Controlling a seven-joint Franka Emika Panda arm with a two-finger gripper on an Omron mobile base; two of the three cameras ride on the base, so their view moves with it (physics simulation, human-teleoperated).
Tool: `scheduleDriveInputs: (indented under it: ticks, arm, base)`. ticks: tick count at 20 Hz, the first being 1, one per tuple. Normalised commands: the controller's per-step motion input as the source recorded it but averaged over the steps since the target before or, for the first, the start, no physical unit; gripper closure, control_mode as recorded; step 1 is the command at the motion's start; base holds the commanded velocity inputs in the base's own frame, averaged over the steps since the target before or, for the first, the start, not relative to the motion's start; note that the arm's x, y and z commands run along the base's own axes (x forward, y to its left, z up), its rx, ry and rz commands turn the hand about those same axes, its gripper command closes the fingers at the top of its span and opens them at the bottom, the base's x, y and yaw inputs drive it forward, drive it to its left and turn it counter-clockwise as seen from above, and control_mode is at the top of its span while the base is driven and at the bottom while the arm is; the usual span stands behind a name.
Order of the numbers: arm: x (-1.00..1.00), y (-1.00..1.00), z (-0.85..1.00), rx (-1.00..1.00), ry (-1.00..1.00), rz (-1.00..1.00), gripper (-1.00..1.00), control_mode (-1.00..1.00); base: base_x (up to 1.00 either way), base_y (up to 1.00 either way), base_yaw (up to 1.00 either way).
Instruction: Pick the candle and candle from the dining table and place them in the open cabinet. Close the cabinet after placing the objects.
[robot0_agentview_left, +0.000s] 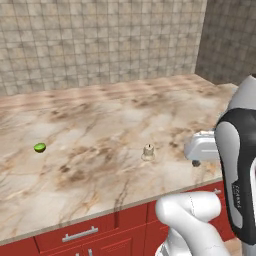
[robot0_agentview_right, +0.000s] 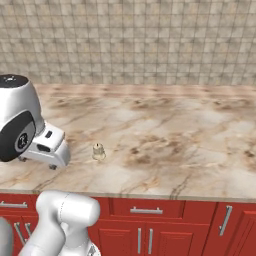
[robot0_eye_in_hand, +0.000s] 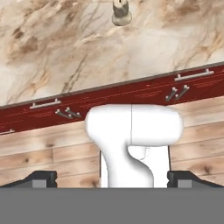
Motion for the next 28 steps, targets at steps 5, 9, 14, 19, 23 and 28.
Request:
scheduleDriveInputs:
  ticks: [5,9,14,19,23,28]
  arm:
    - [0.67,0.19,0.30,-0.13,0.11,0.00,-1.00,-1.00]
    - [0.72,0.08,0.07,-0.08,0.13,0.00,-1.00,-1.00]
    - [0.72,0.02,-0.08,-0.04,0.01,0.00,-1.00,-1.00]
    - [0.91,0.00,-0.33,-0.01,-0.14,0.00,-1.00,-1.00]
    - [0.86,0.00,-0.50,-0.02,-0.21,0.00,-1.00,-1.00]
    - [0.75,0.00,-0.60,-0.05,-0.20,0.00,-1.00,-1.00]
  base:
    - [0.00,0.00,0.00]
    - [0.00,0.00,0.00]
    - [0.00,0.00,0.00]
    - [0.00,0.00,0.00]
    - [0.00,0.00,0.00]
    - [0.00,0.00,0.00]
